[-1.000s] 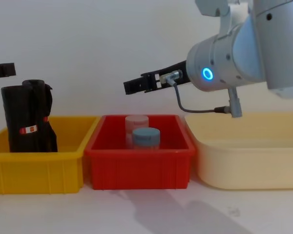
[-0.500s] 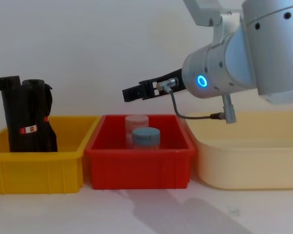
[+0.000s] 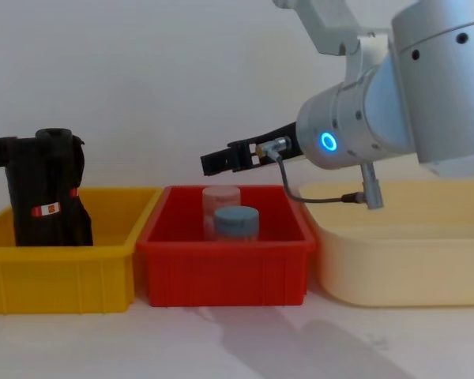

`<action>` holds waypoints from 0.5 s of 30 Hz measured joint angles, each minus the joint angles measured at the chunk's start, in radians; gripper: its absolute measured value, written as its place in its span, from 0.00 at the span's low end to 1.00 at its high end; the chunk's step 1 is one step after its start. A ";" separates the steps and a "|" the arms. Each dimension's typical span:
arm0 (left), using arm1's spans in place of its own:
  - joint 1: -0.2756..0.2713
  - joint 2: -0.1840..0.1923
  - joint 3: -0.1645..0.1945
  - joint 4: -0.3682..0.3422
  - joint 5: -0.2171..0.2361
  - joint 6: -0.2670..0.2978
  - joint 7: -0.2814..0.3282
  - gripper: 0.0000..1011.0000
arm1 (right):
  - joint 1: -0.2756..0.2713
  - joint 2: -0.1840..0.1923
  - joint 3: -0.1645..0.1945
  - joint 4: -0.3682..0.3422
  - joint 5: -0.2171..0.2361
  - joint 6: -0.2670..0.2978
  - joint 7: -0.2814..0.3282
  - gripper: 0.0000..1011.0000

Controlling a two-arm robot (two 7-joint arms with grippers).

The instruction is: Pick up the garbage bag with the one hand and transfer it to the other hand.

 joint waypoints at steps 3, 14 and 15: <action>-0.031 0.000 0.027 0.030 0.001 0.013 -0.029 0.99 | 0.000 0.001 0.002 0.003 0.000 0.002 0.007 0.99; -0.076 0.008 0.074 0.069 0.013 0.045 -0.050 0.99 | -0.003 0.010 0.005 0.000 0.001 0.010 0.038 0.99; -0.080 0.009 0.078 0.071 0.014 0.048 -0.050 0.99 | -0.003 0.013 0.004 -0.005 0.002 0.012 0.047 0.99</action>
